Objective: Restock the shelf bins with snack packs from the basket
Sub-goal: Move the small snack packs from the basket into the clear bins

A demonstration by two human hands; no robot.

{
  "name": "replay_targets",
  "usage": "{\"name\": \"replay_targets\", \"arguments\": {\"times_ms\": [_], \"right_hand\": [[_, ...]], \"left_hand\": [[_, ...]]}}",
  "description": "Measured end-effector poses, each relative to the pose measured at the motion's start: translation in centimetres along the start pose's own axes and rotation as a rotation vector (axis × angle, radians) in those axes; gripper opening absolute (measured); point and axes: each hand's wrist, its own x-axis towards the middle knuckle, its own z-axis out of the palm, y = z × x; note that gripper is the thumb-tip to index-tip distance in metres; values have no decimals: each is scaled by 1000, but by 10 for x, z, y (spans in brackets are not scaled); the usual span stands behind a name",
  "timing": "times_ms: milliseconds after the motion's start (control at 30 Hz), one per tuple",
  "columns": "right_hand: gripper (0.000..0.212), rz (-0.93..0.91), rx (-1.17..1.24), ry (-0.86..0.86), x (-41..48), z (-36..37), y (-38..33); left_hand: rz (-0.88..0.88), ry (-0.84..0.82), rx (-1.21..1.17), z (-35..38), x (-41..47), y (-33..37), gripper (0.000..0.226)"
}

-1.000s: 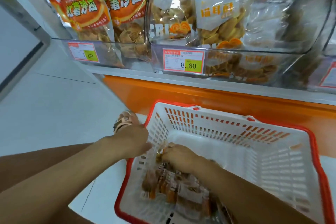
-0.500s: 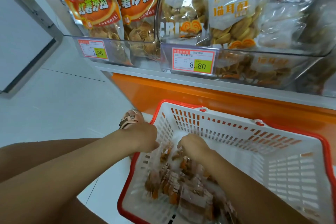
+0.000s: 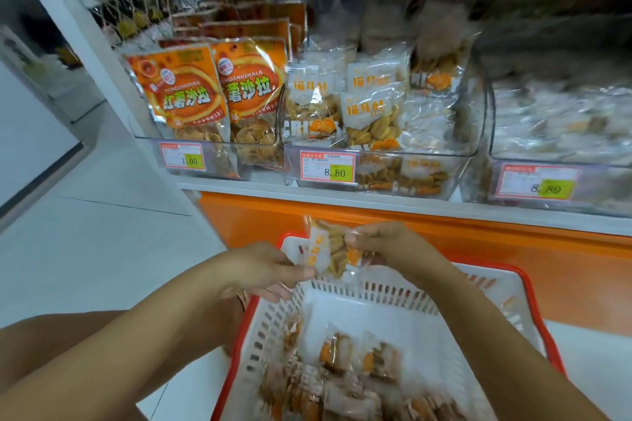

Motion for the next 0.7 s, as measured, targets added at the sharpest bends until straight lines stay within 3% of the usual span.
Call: {"name": "replay_targets", "arguments": {"times_ms": [100,200,300,433,567,700], "right_hand": [[16,-43,109,-56,-18,-3,-19],[21,-78,-37,-50,-35,-5,-37],[15,-119,-199,57,-50,-6,-53],[32,-191,-288,157,-62,-9,-71],[32,-235,-275,215,-68,-20,-94],[34,-299,-177,403,-72,-47,-117]], "left_hand": [[143,16,-201,0,-19,17,43],[251,74,-281,0,-32,32,14],[357,133,-241,-1,-43,45,13],[466,147,-210,-1,-53,58,9],[578,166,-200,-7,-56,78,20],[685,304,-165,-18,-54,100,12]]}}
